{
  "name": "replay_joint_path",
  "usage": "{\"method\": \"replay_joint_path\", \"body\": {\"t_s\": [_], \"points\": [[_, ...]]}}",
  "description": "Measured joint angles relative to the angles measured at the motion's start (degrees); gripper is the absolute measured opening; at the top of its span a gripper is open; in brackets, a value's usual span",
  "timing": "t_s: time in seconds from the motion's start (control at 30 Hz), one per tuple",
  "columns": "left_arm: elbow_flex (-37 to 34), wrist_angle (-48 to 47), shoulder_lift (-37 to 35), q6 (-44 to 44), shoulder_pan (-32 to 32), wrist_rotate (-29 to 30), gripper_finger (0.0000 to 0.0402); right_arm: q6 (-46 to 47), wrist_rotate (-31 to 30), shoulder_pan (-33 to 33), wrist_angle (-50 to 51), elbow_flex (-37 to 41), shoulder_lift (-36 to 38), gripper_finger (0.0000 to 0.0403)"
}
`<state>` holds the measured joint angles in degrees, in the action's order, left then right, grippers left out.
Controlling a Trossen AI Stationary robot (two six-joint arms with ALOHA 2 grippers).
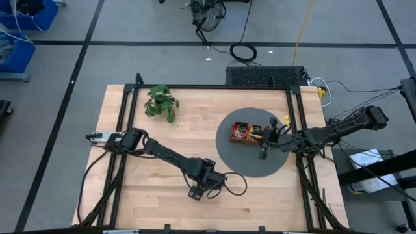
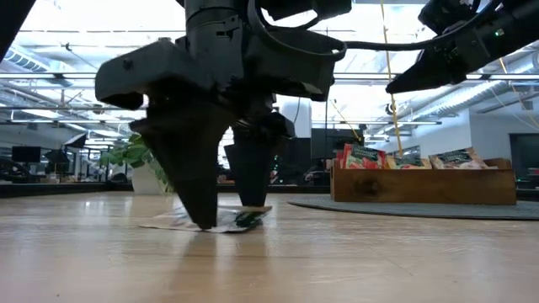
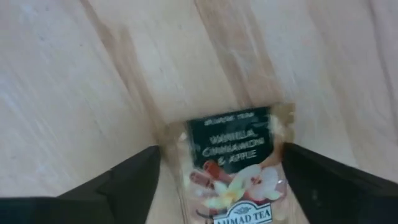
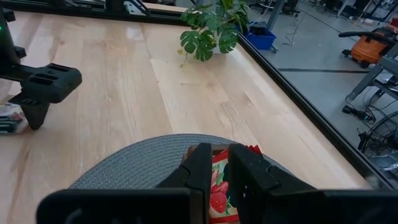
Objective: Pick & Place Tea
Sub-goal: Put the brown tea bag into the right of the wooden organizer
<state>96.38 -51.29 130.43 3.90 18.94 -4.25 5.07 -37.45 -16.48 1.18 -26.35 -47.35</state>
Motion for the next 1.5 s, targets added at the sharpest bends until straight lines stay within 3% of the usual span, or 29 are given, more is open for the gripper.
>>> {"method": "replay_joint_path", "body": {"t_s": [0.1, 0.47, 0.6, 0.7, 0.77, 0.87, 0.93, 1.0, 1.13, 1.27, 1.4, 1.5], "points": [[-0.02, 0.0, 0.0, -0.1, -0.14, 0.22, 0.0282, -0.18, 0.0, -0.01, -0.15, 0.0, 0.0, 0.0045], [-0.04, 0.1, 0.0, 0.7, -1.73, -2.55, 0.0016, -0.18, 0.0, -0.01, -0.14, 0.0, 0.0, 0.0045], [-0.07, 1.06, -0.08, 3.5, -1.75, -0.89, 0.0007, 0.0, 0.0, 0.0, -0.12, 0.0, 0.0, 0.0045], [-0.26, 0.83, -1.84, 4.26, -1.31, 6.39, 0.0005, 0.01, 0.0, -0.01, -0.12, 0.0, 0.02, 0.0045], [-0.59, 1.05, -3.29, 4.48, -0.87, 15.67, 0.0004, 0.1, 0.0, -0.01, -0.12, 0.0, 0.0, 0.0045], [-0.89, 4.54, -5.5, 6.75, -0.78, 35.67, 0.0004, 1.61, 0.17, -0.01, -1.03, 0.0, 0.0, 0.0045], [-0.45, 9.76, -7.14, 11.22, -0.32, 50.02, 0.0003, 1.78, 1.08, 0.02, -3.95, 0.31, -0.4, 0.0045], [-0.28, 16.07, -7.56, 18.07, 0.13, 58.78, 0.0003, 0.11, 4.0, 0.02, -8.47, 1.47, -1.02, 0.0045], [-0.55, 28.1, -6.86, 32.36, 0.53, 59.04, 0.0003, -2.85, 7.65, 0.16, -16.97, 3.3, -3.6, 0.0045], [-0.31, 34.22, -7.44, 38.84, 0.83, 56.79, 0.0003, -3.05, 8.89, 1.97, -20.86, 5.12, -7.47, 0.0058], [-0.39, 34.62, -7.21, 40.63, 1.01, 56.83, 0.0003, -0.9, 16.38, 3.5, -27.28, 6.46, -12.44, 0.0105], [-0.37, 34.91, -7.34, 41.33, 0.46, 56.85, 0.0003, -0.04, 18.46, 3.7, -32.59, 6.49, -16.2, 0.015]]}}
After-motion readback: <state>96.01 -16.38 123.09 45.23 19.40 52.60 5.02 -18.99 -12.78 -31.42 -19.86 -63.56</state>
